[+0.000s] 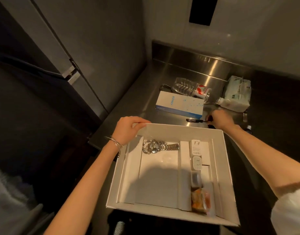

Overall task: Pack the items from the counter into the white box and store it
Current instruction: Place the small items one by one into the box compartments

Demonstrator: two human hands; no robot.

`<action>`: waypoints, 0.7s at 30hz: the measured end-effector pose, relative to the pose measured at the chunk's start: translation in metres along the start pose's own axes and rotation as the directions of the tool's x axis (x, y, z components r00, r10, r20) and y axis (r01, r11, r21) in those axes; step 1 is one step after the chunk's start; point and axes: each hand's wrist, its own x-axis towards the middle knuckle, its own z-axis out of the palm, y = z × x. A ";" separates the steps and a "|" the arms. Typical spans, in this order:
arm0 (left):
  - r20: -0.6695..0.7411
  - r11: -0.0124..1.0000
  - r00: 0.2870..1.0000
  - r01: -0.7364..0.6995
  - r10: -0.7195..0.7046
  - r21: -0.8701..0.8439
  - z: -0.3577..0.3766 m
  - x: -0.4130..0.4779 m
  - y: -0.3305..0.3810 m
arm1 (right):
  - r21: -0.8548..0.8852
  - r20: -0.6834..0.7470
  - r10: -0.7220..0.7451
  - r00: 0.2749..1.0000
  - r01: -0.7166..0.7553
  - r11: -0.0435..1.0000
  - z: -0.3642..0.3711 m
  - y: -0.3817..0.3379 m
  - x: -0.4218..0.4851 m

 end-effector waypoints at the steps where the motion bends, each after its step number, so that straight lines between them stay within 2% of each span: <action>1: -0.002 1.000 1.000 0.012 -0.012 -0.005 0.000 0.000 0.000 | -0.048 0.006 -0.028 1.000 0.028 0.998 -0.001 0.001 0.000; 3: -0.009 1.000 1.000 0.025 -0.025 -0.011 0.001 0.000 0.000 | -0.103 0.005 -0.079 0.997 0.079 0.991 -0.004 0.006 -0.003; 7: -0.003 1.000 1.000 0.022 -0.022 -0.012 0.003 0.000 0.001 | -0.026 -0.089 -0.039 0.995 0.036 0.999 -0.025 0.013 -0.019; 10: 0.004 1.000 1.000 0.012 -0.012 -0.021 0.003 0.001 -0.001 | 0.224 -0.192 0.043 0.980 0.001 0.975 -0.060 0.012 -0.042; 12: -0.004 1.000 1.000 0.012 -0.012 -0.023 0.003 0.002 -0.002 | 0.435 -0.196 0.095 0.976 0.000 0.901 -0.087 -0.001 -0.064; 14: -0.010 1.000 1.000 -0.008 0.008 -0.025 0.003 0.002 -0.001 | 0.604 -0.186 0.065 0.981 0.062 0.794 -0.112 -0.024 -0.100; 16: -0.007 0.999 1.000 -0.024 0.024 -0.031 0.003 0.002 -0.001 | 0.712 -0.153 -0.052 0.987 0.146 0.687 -0.128 -0.054 -0.142; 18: -0.002 0.999 1.000 -0.029 0.028 -0.046 0.003 0.001 0.000 | 0.788 -0.044 -0.199 0.979 0.156 0.595 -0.125 -0.083 -0.176; 19: -0.003 0.998 0.999 -0.033 0.033 -0.051 0.002 0.001 0.000 | 0.806 0.039 -0.260 0.965 0.124 0.578 -0.114 -0.097 -0.187; 21: -0.006 0.997 0.999 -0.054 0.053 -0.053 0.001 0.001 -0.001 | 0.774 0.228 -0.314 0.922 0.024 0.632 -0.079 -0.125 -0.196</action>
